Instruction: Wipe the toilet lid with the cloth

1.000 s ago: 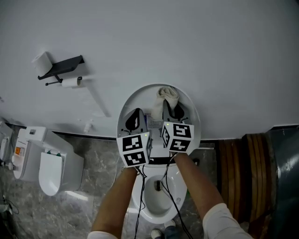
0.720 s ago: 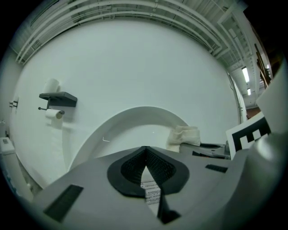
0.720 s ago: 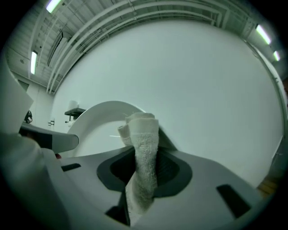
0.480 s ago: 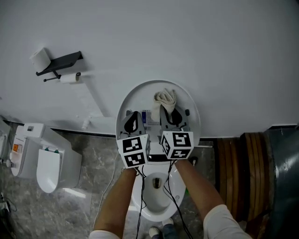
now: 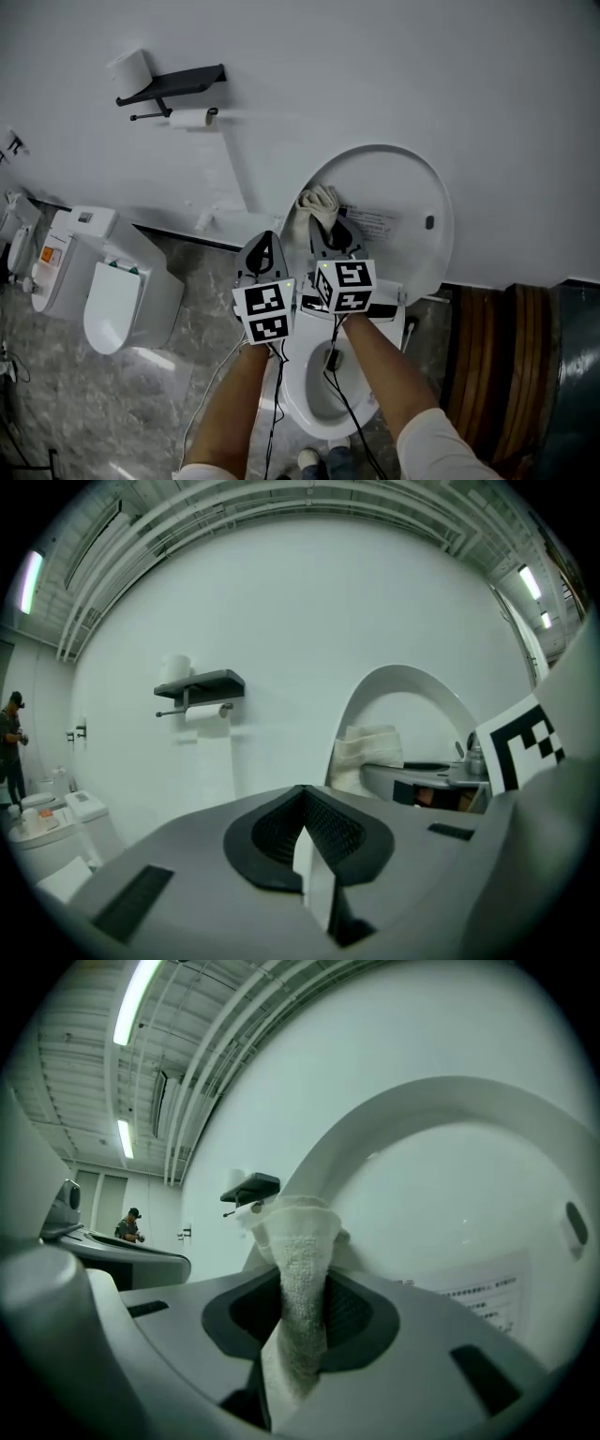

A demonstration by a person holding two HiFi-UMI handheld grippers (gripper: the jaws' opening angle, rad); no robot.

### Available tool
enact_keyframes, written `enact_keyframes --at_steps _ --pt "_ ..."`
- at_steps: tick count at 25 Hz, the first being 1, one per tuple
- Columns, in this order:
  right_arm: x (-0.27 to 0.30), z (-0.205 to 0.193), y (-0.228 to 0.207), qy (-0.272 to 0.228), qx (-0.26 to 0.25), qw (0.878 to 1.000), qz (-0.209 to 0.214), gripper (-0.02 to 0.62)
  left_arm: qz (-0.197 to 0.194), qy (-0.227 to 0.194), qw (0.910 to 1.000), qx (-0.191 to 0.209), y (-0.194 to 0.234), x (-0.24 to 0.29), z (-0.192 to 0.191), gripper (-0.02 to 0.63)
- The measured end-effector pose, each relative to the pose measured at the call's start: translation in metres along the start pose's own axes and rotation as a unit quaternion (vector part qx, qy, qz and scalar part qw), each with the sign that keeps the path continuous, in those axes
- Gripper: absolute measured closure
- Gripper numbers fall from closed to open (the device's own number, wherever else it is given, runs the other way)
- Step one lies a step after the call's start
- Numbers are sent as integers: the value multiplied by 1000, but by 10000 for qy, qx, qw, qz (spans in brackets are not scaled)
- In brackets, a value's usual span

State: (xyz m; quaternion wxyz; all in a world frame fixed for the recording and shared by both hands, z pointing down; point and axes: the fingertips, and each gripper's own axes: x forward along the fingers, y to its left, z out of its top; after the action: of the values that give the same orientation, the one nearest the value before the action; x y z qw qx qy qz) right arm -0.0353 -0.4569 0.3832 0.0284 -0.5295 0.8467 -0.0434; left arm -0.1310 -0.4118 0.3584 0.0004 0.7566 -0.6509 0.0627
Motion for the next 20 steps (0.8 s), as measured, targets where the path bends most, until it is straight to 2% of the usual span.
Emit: enact_keyframes --at_steps 4,7,15,17,20 --pt "-1 -5 -22 171 -84 9996 -227 508 -24 24 9998 -197 -5 -3 -7 594" --pt "-17 0 -55 145 -66 9982 -576 508 -124 26 9993 -357 -24 4 -9 594" --pt "-102 3 -169 13 47 9824 -1866 508 -813 71 9945 -652 -139 31 -9 594" --pt "-120 2 -187 45 -10 9790 -2036 508 -971 91 9922 -775 -166 35 -9 594" --pt "-130 -1 -193 83 -3 9786 -2055 508 -1069 152 9900 -906 -188 40 -13 594"
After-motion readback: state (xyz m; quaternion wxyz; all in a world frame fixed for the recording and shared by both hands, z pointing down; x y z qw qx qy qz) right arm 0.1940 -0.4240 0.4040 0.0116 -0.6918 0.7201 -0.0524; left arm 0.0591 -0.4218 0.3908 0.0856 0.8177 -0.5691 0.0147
